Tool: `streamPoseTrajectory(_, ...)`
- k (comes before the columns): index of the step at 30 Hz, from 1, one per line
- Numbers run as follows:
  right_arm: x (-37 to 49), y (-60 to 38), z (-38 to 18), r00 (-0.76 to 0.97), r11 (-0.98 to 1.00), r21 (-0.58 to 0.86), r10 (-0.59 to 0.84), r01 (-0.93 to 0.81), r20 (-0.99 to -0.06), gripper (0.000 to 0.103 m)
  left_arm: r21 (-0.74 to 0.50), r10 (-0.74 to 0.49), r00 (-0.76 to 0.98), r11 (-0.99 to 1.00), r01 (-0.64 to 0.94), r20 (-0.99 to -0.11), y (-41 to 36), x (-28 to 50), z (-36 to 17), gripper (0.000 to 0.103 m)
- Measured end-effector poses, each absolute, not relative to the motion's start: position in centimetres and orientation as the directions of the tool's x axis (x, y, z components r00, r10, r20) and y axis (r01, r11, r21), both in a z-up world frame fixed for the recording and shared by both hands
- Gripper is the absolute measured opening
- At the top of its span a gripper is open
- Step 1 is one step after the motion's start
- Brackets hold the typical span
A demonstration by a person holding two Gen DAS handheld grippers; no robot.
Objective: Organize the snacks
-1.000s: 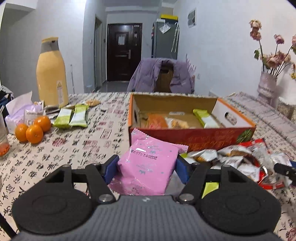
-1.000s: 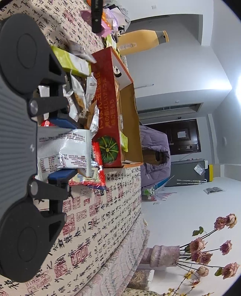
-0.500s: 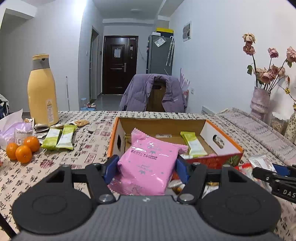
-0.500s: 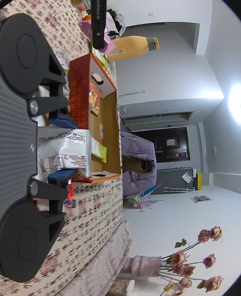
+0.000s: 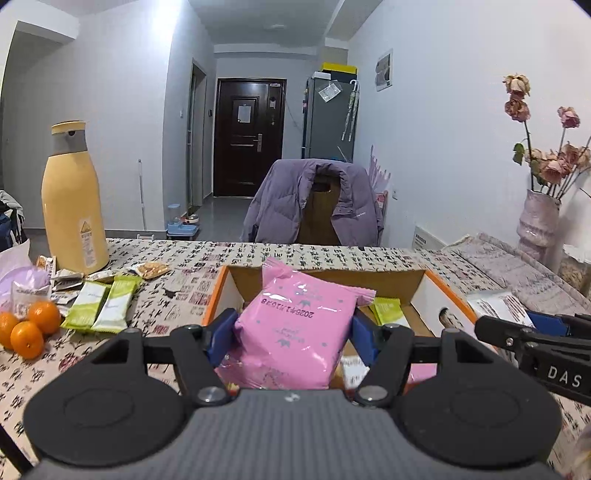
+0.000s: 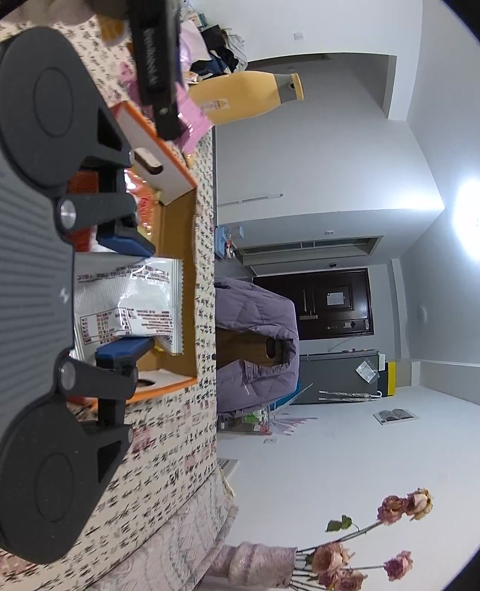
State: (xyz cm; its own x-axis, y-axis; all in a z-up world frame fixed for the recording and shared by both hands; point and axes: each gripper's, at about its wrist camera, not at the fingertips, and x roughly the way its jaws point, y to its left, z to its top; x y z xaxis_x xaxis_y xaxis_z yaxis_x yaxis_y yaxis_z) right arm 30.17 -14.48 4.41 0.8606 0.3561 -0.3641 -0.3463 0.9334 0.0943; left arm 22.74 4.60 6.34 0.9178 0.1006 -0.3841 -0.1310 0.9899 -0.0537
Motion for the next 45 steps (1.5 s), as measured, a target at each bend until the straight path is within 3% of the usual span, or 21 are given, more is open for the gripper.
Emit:
streamPoseTrajectory(10,36.1,-12.0,4.2,0.846,0.934,0.114,0.356,-0.339,-0.397,0.046,-0.049,0.155,0.9,0.98,-0.191,-0.407,4.5,27.8,4.9,0.066)
streamPoseTrajectory(23,39.0,-11.8,-0.2,0.847,0.946,0.071,0.316,-0.317,-0.428,0.046,-0.02,0.197,0.874,0.973,-0.23,-0.443,5.3,31.4,1.8,0.066)
streamPoseTrajectory(27,39.1,-12.1,-0.3,0.839,0.944,0.087,0.322,-0.317,-0.439,0.048,-0.016,0.188,0.891,0.977,-0.214,-0.414,5.4,30.6,1.6,0.067)
streamPoseTrajectory(28,39.1,-12.2,-0.4,0.838,0.945,0.087,0.32,-0.315,-0.442,0.049,-0.013,0.191,0.895,0.977,-0.214,-0.404,5.4,30.5,1.6,0.07)
streamPoseTrajectory(29,39.0,-12.3,-0.3,0.838,0.945,0.09,0.321,-0.314,-0.441,0.057,-0.013,0.195,0.898,0.976,-0.218,-0.395,5.4,30.3,1.7,0.075)
streamPoseTrajectory(30,38.9,-12.4,-0.3,0.841,0.945,0.094,0.321,-0.312,-0.436,0.071,-0.018,0.196,0.903,0.976,-0.219,-0.383,5.5,30.0,1.8,0.079)
streamPoseTrajectory(31,38.7,-12.5,-0.2,0.845,0.946,0.098,0.319,-0.308,-0.429,0.08,-0.027,0.196,0.907,0.975,-0.222,-0.373,5.6,29.8,1.9,0.092)
streamPoseTrajectory(32,38.6,-12.6,-0.1,0.85,0.947,0.1,0.318,-0.305,-0.42,0.097,-0.037,0.202,0.91,0.972,-0.231,-0.363,5.7,29.6,2.0,0.099)
streamPoseTrajectory(33,38.5,-12.8,0.0,0.855,0.947,0.106,0.319,-0.303,-0.41,0.103,-0.044,0.214,0.913,0.969,-0.244,-0.347,5.8,29.3,2.1,0.103)
streamPoseTrajectory(37,38.3,-13.3,0.2,0.863,0.947,0.132,0.321,-0.292,-0.39,0.103,-0.045,0.222,0.926,0.968,-0.247,-0.305,5.9,28.6,2.4,0.103)
streamPoseTrajectory(45,38.1,-13.5,0.2,0.869,0.949,0.128,0.316,-0.289,-0.382,0.103,-0.066,0.22,0.922,0.965,-0.253,-0.318,6.2,28.7,2.4,0.103)
